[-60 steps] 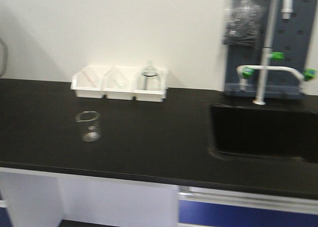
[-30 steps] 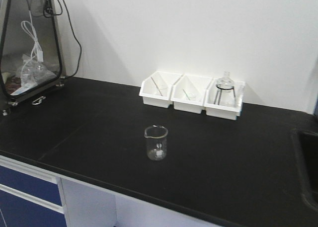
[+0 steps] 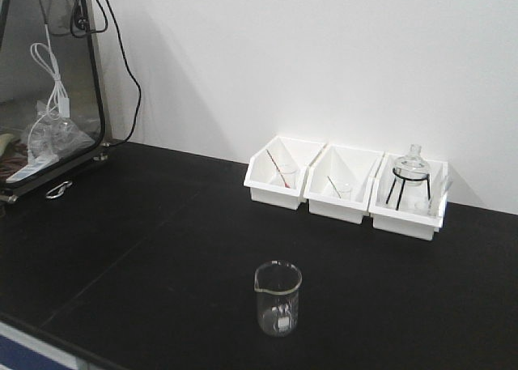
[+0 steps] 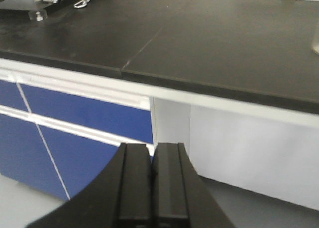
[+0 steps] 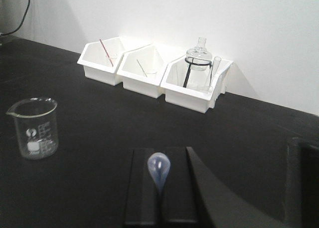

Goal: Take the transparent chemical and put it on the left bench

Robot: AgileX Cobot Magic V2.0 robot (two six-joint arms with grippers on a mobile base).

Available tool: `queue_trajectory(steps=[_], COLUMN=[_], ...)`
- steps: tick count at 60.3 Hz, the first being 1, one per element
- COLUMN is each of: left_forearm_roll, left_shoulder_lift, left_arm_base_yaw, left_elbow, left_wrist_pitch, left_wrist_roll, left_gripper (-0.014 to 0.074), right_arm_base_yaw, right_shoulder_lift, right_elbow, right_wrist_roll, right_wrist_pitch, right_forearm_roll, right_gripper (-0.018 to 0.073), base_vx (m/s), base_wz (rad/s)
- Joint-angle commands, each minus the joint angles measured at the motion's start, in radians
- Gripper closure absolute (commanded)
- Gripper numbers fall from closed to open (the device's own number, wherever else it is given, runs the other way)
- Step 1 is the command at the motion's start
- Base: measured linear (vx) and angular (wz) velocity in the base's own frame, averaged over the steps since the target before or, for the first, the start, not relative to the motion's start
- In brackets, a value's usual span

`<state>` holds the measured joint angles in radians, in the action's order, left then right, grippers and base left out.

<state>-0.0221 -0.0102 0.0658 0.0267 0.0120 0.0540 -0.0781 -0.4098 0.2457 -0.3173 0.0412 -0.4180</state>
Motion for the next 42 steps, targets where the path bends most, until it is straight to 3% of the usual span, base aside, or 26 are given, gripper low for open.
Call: queue_trajectory(steps=[1, 42], left_forearm_roll=[-0.001, -0.001], left_shoulder_lift=[-0.019, -0.019], left_arm_base_yaw=[0.002, 0.002], left_elbow=[0.016, 0.016], left_wrist_pitch=[-0.078, -0.078], left_wrist_roll=[-0.008, -0.008], left_gripper=[0.06, 0.06], right_arm_base_yaw=[0.0, 0.0], right_shoulder_lift=[-0.006, -0.006], right_elbow=[0.032, 0.032], right_wrist_roll=[0.002, 0.002], right_wrist_pitch=[-0.074, -0.074], right_forearm_roll=[-0.002, -0.002], right_gripper=[0.0559, 0.0559], base_vx=[0.32, 0.22], base_wz=[0.01, -0.06])
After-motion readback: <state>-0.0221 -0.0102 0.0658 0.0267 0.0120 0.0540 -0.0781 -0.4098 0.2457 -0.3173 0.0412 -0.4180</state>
